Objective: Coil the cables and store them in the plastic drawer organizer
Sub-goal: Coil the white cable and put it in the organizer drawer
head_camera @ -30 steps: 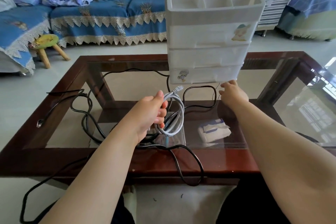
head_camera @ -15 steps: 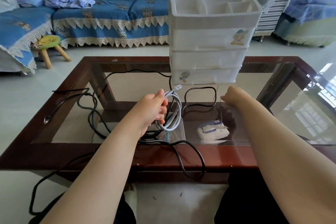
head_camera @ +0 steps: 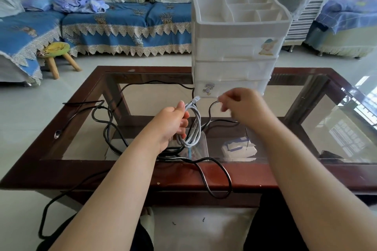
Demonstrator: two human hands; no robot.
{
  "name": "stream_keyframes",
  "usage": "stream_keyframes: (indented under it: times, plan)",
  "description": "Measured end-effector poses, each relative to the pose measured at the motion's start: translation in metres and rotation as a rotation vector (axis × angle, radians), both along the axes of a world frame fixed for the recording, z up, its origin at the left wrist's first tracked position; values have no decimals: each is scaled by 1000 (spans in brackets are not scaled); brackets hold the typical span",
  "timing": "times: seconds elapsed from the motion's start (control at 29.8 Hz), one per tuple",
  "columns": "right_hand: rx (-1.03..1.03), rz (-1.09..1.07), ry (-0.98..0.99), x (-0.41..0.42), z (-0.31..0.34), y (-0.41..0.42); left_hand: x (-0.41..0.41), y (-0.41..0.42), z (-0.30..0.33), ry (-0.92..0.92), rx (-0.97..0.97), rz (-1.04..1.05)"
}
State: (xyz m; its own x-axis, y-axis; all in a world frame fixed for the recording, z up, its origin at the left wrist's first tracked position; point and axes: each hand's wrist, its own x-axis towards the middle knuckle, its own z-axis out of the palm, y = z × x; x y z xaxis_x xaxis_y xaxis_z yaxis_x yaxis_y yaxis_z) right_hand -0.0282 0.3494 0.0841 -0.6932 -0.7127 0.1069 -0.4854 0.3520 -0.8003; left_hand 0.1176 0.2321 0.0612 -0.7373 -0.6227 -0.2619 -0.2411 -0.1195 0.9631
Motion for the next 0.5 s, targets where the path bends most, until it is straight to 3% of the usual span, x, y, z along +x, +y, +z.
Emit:
stream_keyframes:
  times: [0.1, 0.34, 0.5]
  plan:
    - [36, 118, 42, 38, -12, -7, 0, 2, 0, 12, 18, -44]
    - [117, 257, 21, 47, -24, -12, 5, 2, -2, -52, -161, -100]
    - [123, 214, 346, 43, -21, -7, 13, -2, 4, -121, -224, -259]
